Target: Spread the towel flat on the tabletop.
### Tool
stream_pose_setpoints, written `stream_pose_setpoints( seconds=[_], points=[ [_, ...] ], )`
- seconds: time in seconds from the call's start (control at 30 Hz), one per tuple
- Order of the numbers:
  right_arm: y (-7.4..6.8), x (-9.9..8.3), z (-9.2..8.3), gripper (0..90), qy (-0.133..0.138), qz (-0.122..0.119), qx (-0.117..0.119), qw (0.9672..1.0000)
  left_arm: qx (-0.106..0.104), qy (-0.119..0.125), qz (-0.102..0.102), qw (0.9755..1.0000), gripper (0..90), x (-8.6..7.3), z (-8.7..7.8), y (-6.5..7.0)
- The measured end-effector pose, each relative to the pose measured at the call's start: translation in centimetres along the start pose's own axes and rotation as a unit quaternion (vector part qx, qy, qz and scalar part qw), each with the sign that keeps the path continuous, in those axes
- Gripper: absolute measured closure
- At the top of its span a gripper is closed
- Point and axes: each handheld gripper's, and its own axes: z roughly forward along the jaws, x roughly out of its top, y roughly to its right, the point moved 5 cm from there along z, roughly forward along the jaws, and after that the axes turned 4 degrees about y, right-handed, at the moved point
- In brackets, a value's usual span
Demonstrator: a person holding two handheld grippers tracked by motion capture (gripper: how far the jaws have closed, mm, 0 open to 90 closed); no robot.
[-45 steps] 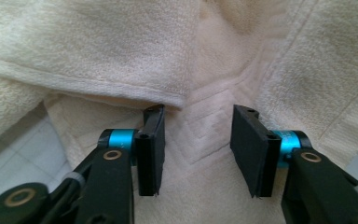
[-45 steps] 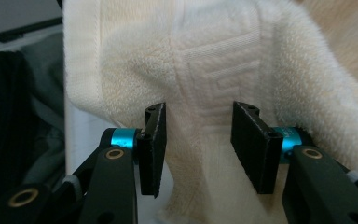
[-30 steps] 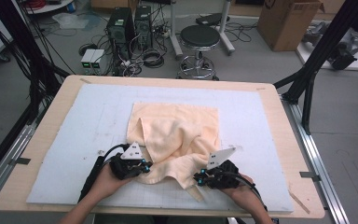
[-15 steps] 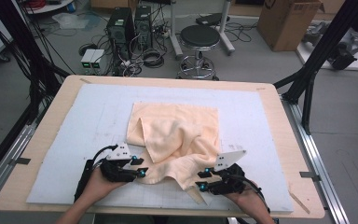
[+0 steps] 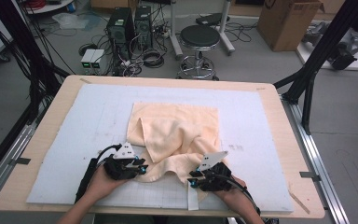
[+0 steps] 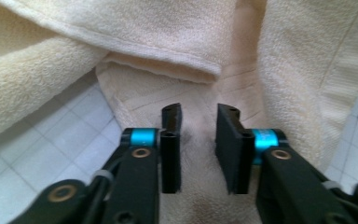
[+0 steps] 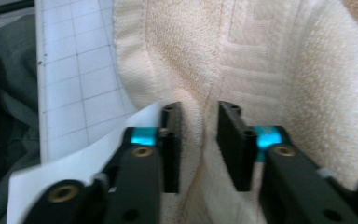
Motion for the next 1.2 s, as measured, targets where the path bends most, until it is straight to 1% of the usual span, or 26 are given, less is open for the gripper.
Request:
stream_pose_setpoints(
  seconds=[0.03, 0.1, 0.13, 0.2, 0.3, 0.4, 0.43, 0.57, 0.63, 0.67, 0.7, 0.77, 0.83, 0.87, 0.9, 0.93, 1.0, 1.03, 1.07, 1.1, 1.13, 1.17, 1.2],
  points=[
    [0.1, 0.0, 0.0, 81.6, 0.0, 0.0, 0.008, 1.0, 0.002, -0.001, 0.005, 1.0, 76.9, 0.0, 0.0, 0.1],
    [0.1, 0.0, -0.1, 83.8, 0.0, 0.002, 0.02, 0.9998, 0.002, 0.002, 0.012, 0.9999, 82.3, 0.0, -0.1, 0.3],
    [0.1, -0.1, -0.2, 84.4, 0.0, 0.005, 0.023, 0.9997, 0.002, 0.004, 0.009, 1.0, 83.5, -0.1, -0.1, 0.4],
    [0.2, -0.1, -0.3, 84.8, -0.001, 0.008, 0.026, 0.9996, -0.003, 0.003, 0.0, 1.0, 84.5, -0.1, -0.4, 0.4],
    [0.0, -0.3, -0.9, 85.1, 0.003, 0.004, 0.029, 0.9996, -0.01, 0.01, 0.002, 0.9999, 85.0, -0.1, -1.3, 0.9],
    [-0.5, -0.5, -1.8, 85.0, 0.013, 0.001, 0.035, 0.9993, -0.011, 0.019, 0.005, 0.9997, 85.0, -0.4, -2.7, 1.8],
    [-0.8, -0.6, -2.3, 85.0, 0.017, 0.002, 0.04, 0.9991, -0.011, 0.019, 0.008, 0.9997, 85.0, -0.6, -3.2, 2.1],
    [-1.7, -1.3, -3.6, 85.0, 0.028, 0.001, 0.045, 0.9986, -0.015, 0.024, 0.003, 0.9996, 85.0, -1.9, -5.1, 3.6],
    [-2.4, -1.5, -4.2, 84.9, 0.035, -0.001, 0.053, 0.998, -0.016, 0.028, 0.004, 0.9995, 85.1, -2.4, -6.3, 4.4],
    [-2.9, -1.6, -4.5, 84.8, 0.036, 0.001, 0.064, 0.9973, -0.019, 0.033, 0.0, 0.9993, 85.1, -2.7, -6.9, 4.9],
    [-3.4, -1.7, -4.7, 84.4, 0.038, -0.003, 0.074, 0.9965, -0.019, 0.037, -0.003, 0.9991, 85.1, -2.9, -7.5, 5.4],
    [-4.4, -1.6, -5.1, 80.2, 0.042, -0.017, 0.09, 0.9949, -0.023, 0.039, 0.0, 0.999, 85.0, -3.3, -8.4, 6.1],
    [-4.9, -1.4, -5.6, 71.8, 0.051, -0.021, 0.098, 0.9937, -0.031, 0.05, 0.0, 0.9982, 83.5, -3.3, -9.3, 6.8],
    [-4.8, -1.1, -5.8, 68.6, 0.058, -0.02, 0.094, 0.9937, -0.032, 0.054, 0.0, 0.998, 78.4, -3.2, -9.5, 6.9],
    [-4.6, -0.9, -6.0, 65.1, 0.065, -0.018, 0.09, 0.9937, -0.033, 0.057, -0.003, 0.9978, 70.7, -2.9, -9.6, 6.8],
    [-4.0, -0.6, -6.1, 62.4, 0.072, -0.017, 0.077, 0.9943, -0.032, 0.064, -0.007, 0.9974, 65.1, -2.5, -9.6, 6.6],
    [-2.9, 0.0, -6.3, 58.0, 0.082, -0.005, 0.06, 0.9948, -0.024, 0.078, -0.01, 0.9966, 55.5, -1.8, -9.3, 5.7],
    [-2.2, 0.2, -6.3, 55.2, 0.085, -0.001, 0.041, 0.9955, -0.019, 0.084, -0.016, 0.9961, 53.4, -1.4, -9.0, 5.1],
    [-1.4, 0.4, -6.2, 55.1, 0.084, 0.004, 0.022, 0.9962, -0.014, 0.088, -0.018, 0.9959, 52.0, -1.0, -8.6, 4.5],
    [-0.6, 0.6, -6.1, 53.6, 0.083, 0.007, 0.009, 0.9965, -0.008, 0.094, -0.024, 0.9953, 50.1, -0.7, -8.0, 3.8],
    [0.1, 0.8, -6.0, 51.4, 0.084, 0.012, -0.011, 0.9963, -0.003, 0.097, -0.028, 0.9949, 48.5, -0.3, -7.5, 3.1],
    [1.0, 0.9, -5.8, 51.4, 0.084, 0.017, -0.028, 0.9959, -0.001, 0.1, -0.033, 0.9944, 47.8, 0.0, -6.9, 2.4],
    [1.8, 1.0, -5.6, 51.0, 0.082, 0.021, -0.037, 0.9957, 0.001, 0.102, -0.037, 0.9941, 47.1, 0.3, -6.3, 1.8]
  ],
)
